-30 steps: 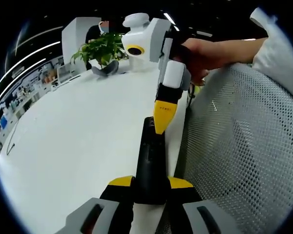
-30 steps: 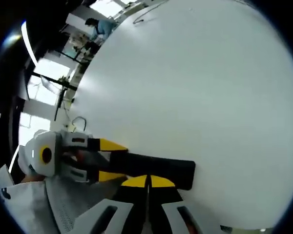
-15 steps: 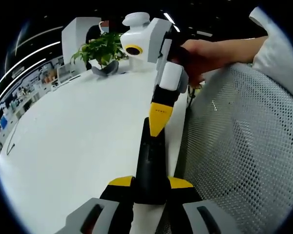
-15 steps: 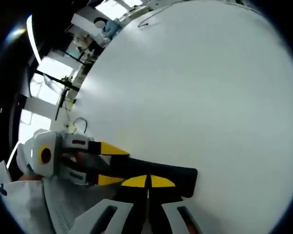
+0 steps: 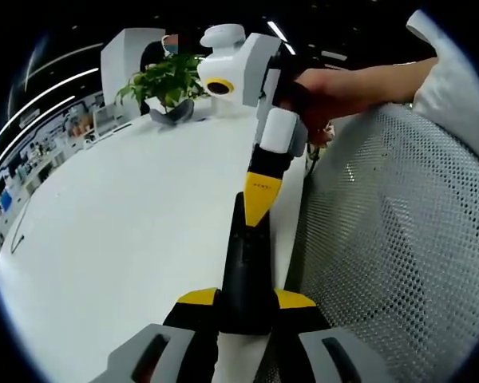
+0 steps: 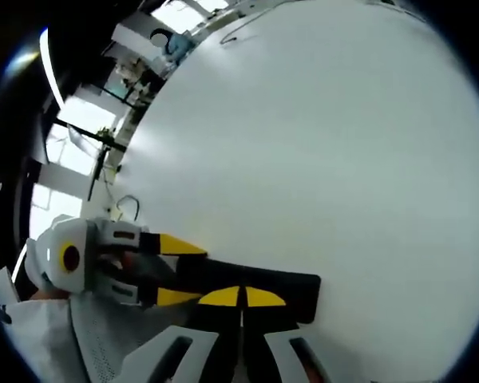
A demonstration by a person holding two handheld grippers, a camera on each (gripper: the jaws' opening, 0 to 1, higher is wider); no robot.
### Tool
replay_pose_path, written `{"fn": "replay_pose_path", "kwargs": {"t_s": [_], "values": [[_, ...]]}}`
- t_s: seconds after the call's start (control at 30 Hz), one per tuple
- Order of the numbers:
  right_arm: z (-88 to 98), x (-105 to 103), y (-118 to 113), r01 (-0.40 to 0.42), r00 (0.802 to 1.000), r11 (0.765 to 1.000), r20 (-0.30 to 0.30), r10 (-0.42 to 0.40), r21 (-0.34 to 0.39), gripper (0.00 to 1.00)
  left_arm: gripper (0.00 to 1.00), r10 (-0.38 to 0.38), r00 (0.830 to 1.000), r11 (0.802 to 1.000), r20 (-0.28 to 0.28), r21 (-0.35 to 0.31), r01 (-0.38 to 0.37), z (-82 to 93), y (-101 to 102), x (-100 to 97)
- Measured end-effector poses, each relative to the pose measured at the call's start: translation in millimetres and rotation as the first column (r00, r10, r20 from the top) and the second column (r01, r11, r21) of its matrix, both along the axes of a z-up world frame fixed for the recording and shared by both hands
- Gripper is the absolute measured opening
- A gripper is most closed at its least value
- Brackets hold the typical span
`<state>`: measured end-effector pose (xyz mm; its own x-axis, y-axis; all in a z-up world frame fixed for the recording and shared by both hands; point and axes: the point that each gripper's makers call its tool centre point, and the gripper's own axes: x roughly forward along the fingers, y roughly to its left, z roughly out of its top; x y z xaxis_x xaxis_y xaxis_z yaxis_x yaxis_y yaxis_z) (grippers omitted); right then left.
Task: Press the specified remote control buttons in sequence, fully releasing each button before pressing the next.
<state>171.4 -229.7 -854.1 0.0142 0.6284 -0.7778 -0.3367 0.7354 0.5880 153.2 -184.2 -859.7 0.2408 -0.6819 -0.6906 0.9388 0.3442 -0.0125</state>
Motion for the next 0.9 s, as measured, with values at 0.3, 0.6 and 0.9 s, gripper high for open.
{"fn": "replay_pose_path", "kwargs": {"t_s": [0.3, 0.6, 0.9], "values": [[1.7, -0.2, -0.4, 0.045, 0.997, 0.998, -0.058, -0.043, 0.032, 0.00, 0.24, 0.000, 1.000, 1.000, 0.001, 0.001, 0.000, -0.1, 0.0, 0.1], [3.4, -3.5, -5.2, 0.011, 1.000, 1.000, -0.002, -0.011, -0.026, 0.00, 0.24, 0.000, 1.000, 1.000, 0.001, 0.001, 0.000, -0.4, -0.1, -0.1], [3.3, -7.1, -7.2, -0.005, 1.000, 0.999, -0.008, 0.005, -0.041, 0.00, 0.24, 0.001, 1.000, 1.000, 0.002, 0.004, -0.001, -0.4, -0.3, -0.3]]}}
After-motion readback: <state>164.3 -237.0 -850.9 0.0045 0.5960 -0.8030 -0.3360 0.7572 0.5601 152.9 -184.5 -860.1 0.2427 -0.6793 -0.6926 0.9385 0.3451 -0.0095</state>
